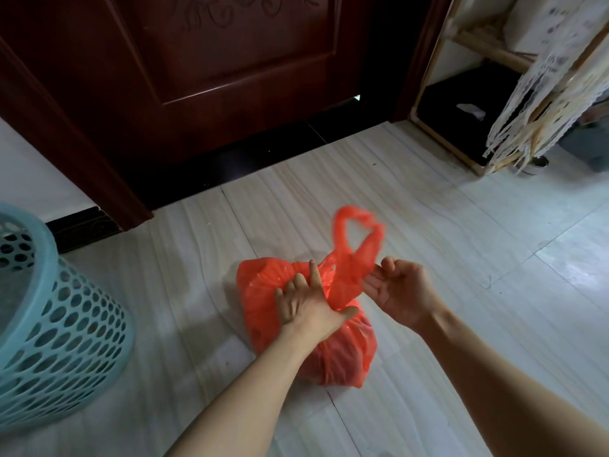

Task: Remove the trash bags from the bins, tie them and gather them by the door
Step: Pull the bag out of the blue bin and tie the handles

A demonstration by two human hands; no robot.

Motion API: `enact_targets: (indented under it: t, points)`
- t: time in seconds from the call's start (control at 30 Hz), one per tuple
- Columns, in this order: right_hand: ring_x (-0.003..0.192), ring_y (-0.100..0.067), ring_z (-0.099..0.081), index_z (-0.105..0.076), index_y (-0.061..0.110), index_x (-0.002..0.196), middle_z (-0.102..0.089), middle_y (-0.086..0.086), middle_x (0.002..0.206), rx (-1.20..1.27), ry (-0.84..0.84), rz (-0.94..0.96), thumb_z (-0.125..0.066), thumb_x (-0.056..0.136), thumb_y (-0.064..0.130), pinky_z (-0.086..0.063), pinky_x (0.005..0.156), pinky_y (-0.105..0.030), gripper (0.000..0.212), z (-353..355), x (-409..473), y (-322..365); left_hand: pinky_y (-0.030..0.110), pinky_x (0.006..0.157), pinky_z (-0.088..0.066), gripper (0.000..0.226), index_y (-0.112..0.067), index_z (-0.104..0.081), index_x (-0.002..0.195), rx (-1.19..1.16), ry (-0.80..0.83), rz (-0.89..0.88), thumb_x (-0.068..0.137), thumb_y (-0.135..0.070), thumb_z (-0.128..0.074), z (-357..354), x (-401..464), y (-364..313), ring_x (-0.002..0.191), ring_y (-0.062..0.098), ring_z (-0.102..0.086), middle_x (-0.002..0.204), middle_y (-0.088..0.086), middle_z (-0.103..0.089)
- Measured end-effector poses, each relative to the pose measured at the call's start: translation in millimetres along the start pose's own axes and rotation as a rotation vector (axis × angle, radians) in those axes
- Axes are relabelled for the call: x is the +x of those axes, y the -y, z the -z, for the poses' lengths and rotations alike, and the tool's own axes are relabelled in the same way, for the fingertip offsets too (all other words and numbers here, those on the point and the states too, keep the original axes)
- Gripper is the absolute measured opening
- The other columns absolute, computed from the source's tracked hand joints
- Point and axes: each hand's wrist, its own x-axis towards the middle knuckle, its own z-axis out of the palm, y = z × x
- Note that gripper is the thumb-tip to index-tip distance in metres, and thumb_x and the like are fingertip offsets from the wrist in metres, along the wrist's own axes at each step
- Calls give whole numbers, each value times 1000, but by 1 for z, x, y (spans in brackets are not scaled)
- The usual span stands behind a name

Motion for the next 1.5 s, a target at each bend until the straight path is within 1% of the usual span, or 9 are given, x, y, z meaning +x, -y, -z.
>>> enact_targets:
  t: [0.13,0.27,0.37,0.53,0.7,0.87,1.0,1.17,1.5]
  points:
    - [83,-27,-71,-49,13,59,-71,-16,100,29,4,51,-45,65,-8,-59,74,-34,22,-17,-1,7,39,106,-29,56,-12,-52,125,17,-138,10,92,-52,-31,4,1,-3,121,30,-51,127,14,-58]
    - [88,-21,-58,-58,18,92,-62,-10,120,-789,-328,338,-34,83,-10,-46,70,-28,38,-15,0,-5,33,92,-43,53,0,-69,93,-369,20,-40,97,-36,-31,16,5,8,106,34,-61,104,25,-68]
    - [131,-28,-37,-44,23,134,-40,-7,145,-1361,-302,381,-40,75,-12,-34,104,-36,68,4,2,-18,26,72,-42,56,-14,-60,49,-697,244,-169,96,-32,-36,20,7,22,64,19,-57,56,3,-62]
    - [144,-30,-8,-46,28,129,-15,-2,157,-1774,-321,198,-46,90,16,-20,112,-52,41,15,4,-23,19,54,-40,38,-19,-64,77,-1068,460,-215,98,-26,-33,21,7,32,50,5,-45,52,-4,-61]
    - [102,-37,-58,-53,9,107,-64,-21,109,-1664,-450,288,-40,91,15,-45,84,-41,21,19,0,-19,20,54,-34,35,-18,-57,67,-1418,627,-142,89,-14,-30,28,9,41,49,8,-45,63,3,-69]
    - [74,-28,-62,-59,5,101,-65,-20,92,-1309,-564,464,-41,87,0,-45,62,-29,24,-12,4,9,18,58,-35,38,-14,-74,61,-1463,726,-110,72,-14,-38,31,10,42,54,7,-50,79,6,-72]
    - [25,-6,-29,-54,7,77,-46,-10,52,-520,-292,191,-38,89,-4,-21,32,-11,23,-40,-3,25,11,53,-42,13,-13,-71,84,-1363,505,-80,74,-7,-66,27,14,37,59,4,-57,68,-8,-73]
    - [33,-3,-36,-65,12,70,-44,4,46,-496,173,-257,-43,85,-1,-32,36,-12,30,-30,-19,26,13,37,-35,11,-14,-63,84,-1686,232,171,89,-21,-56,29,28,50,37,1,-48,56,-4,-67]
    - [102,-20,-65,-69,13,106,-69,-7,107,-906,100,-617,-56,85,8,-54,76,-35,25,10,-20,2,12,40,-26,24,-8,-57,82,-1706,375,154,91,1,-37,33,22,48,32,0,-38,40,-6,-56]
